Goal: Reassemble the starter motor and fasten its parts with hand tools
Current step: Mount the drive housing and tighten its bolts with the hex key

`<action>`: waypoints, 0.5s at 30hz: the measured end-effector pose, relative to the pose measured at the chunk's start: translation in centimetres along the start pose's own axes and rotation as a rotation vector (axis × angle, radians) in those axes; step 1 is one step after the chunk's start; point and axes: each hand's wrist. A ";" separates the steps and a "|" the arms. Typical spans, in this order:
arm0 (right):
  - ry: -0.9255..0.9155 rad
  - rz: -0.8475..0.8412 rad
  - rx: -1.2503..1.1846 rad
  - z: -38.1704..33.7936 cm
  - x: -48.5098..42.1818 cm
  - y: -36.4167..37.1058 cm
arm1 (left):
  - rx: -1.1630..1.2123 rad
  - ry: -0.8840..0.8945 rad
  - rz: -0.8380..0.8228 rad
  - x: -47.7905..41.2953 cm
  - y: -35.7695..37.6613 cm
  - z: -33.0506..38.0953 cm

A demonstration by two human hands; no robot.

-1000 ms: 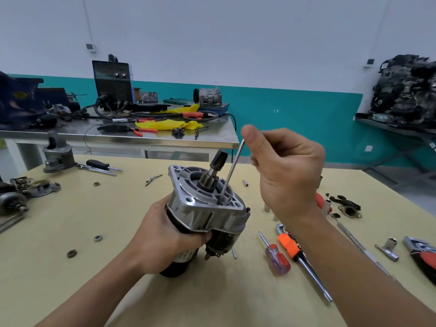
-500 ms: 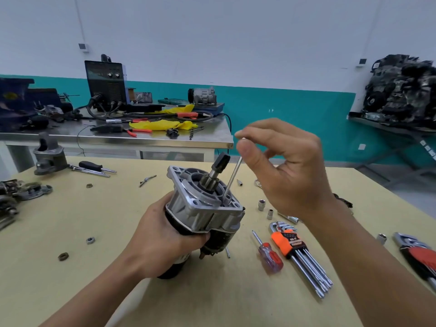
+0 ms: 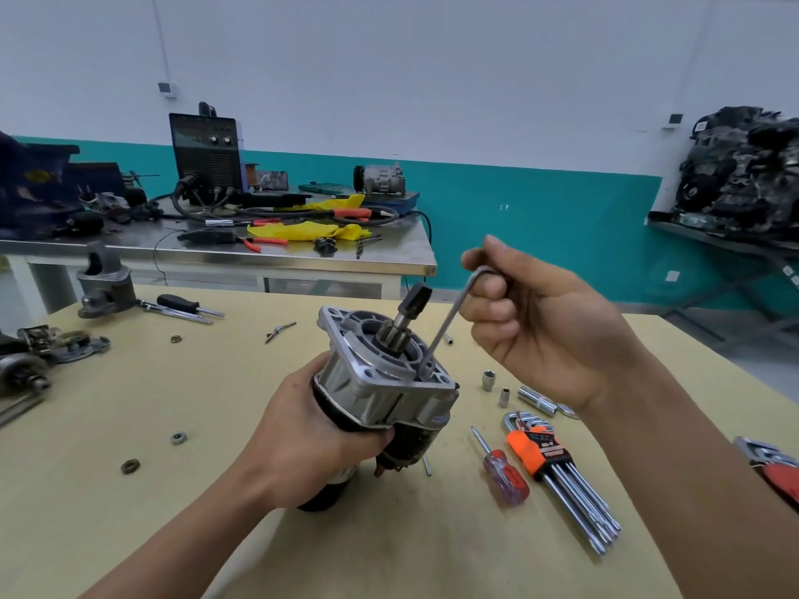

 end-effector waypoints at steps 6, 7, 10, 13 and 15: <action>-0.232 -0.075 0.208 1.4 -0.3 -0.6 | 0.026 0.006 0.033 -0.2 -0.4 -0.2; -0.229 -0.087 0.214 1.6 -0.5 -0.6 | 0.026 0.005 0.033 -0.1 -0.4 -0.1; -0.226 -0.015 0.360 2.5 -1.0 -0.4 | 0.036 0.001 0.015 -0.1 -0.4 -0.1; -0.338 0.142 0.523 3.4 -1.5 0.2 | 0.049 -0.005 0.009 -0.1 -0.5 -0.2; -0.434 0.206 0.566 3.6 -1.5 0.7 | 0.066 -0.012 0.012 -0.1 -0.5 -0.2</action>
Point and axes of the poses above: each hand's wrist, its own x-axis away from the middle knuckle, its own y-axis out of the palm, z = x × y, and after that the axes turned 15 degrees about x, right-handed
